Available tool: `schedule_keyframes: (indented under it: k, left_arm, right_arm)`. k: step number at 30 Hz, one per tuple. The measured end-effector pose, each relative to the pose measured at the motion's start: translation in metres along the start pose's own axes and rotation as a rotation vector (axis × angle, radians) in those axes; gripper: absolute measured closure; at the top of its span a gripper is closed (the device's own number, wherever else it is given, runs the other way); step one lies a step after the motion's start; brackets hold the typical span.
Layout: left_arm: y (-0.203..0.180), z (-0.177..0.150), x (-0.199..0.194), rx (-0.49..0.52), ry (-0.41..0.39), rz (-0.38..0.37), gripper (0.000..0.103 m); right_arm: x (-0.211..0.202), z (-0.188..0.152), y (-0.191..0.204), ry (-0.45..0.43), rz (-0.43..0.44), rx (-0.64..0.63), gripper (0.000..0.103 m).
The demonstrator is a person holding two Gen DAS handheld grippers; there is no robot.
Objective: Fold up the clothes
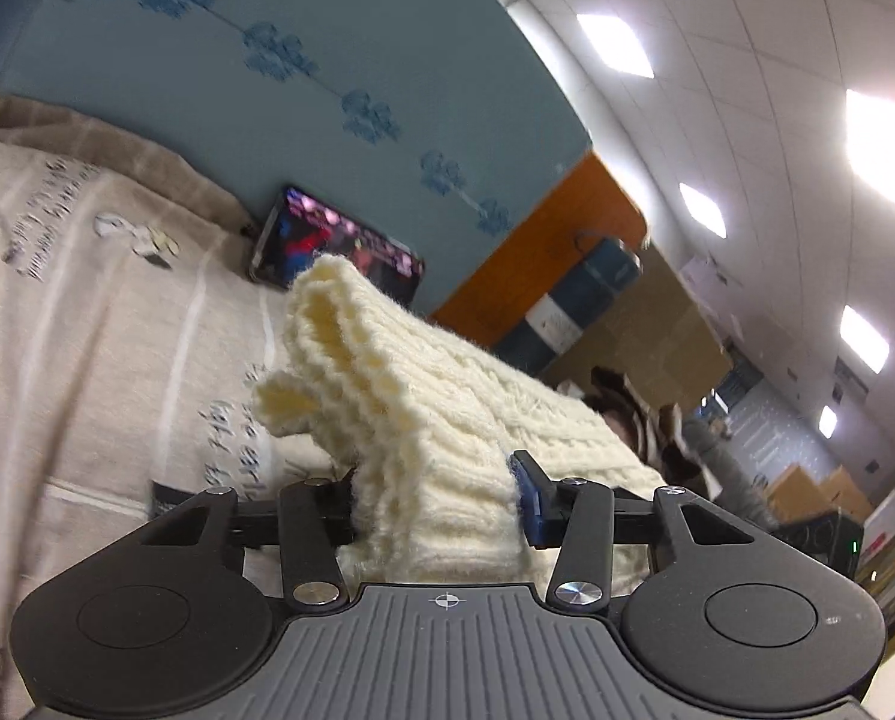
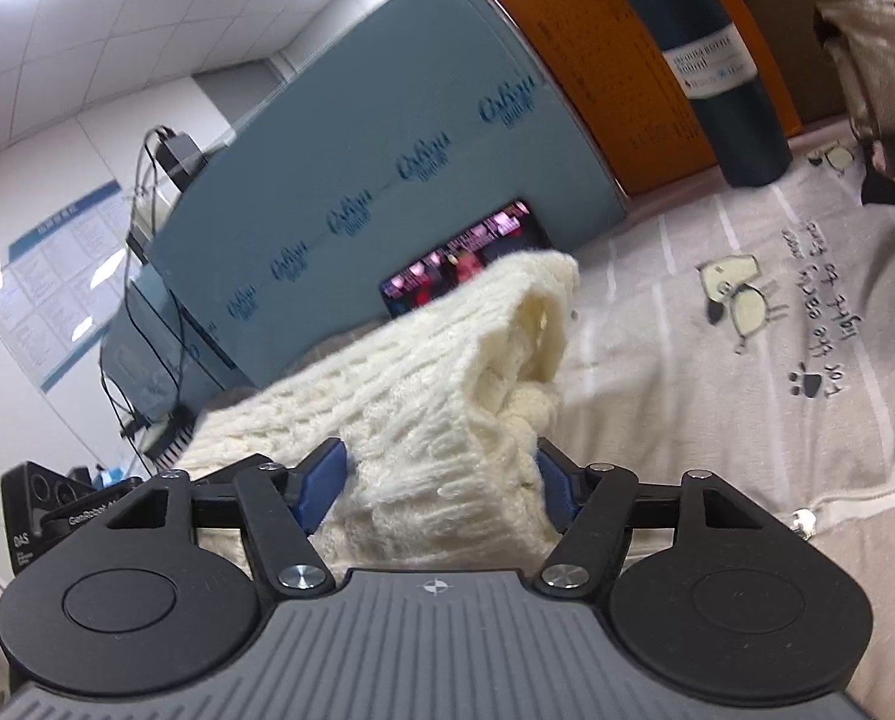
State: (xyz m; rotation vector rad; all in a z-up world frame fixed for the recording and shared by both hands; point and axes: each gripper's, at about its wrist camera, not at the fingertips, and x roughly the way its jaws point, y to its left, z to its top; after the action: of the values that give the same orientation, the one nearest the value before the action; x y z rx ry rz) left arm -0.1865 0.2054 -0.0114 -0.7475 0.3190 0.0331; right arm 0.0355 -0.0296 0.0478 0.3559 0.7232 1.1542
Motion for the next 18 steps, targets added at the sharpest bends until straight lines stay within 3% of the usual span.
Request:
schedule_keyframes:
  k: [6, 12, 18]
  left_arm:
    - [-0.003, 0.035, -0.051, 0.027, -0.169, 0.084, 0.058]
    - [0.016, 0.072, -0.106, 0.079, -0.353, 0.155, 0.058]
    - [0.073, 0.08, -0.152, -0.062, -0.518, 0.215, 0.058]
  right_arm:
    - [0.021, 0.008, 0.052, -0.039, 0.05, -0.044, 0.039]
    - [0.075, 0.02, 0.111, -0.053, 0.133, -0.046, 0.038]
    - [0.144, 0.019, 0.168, -0.02, 0.199, -0.115, 0.037]
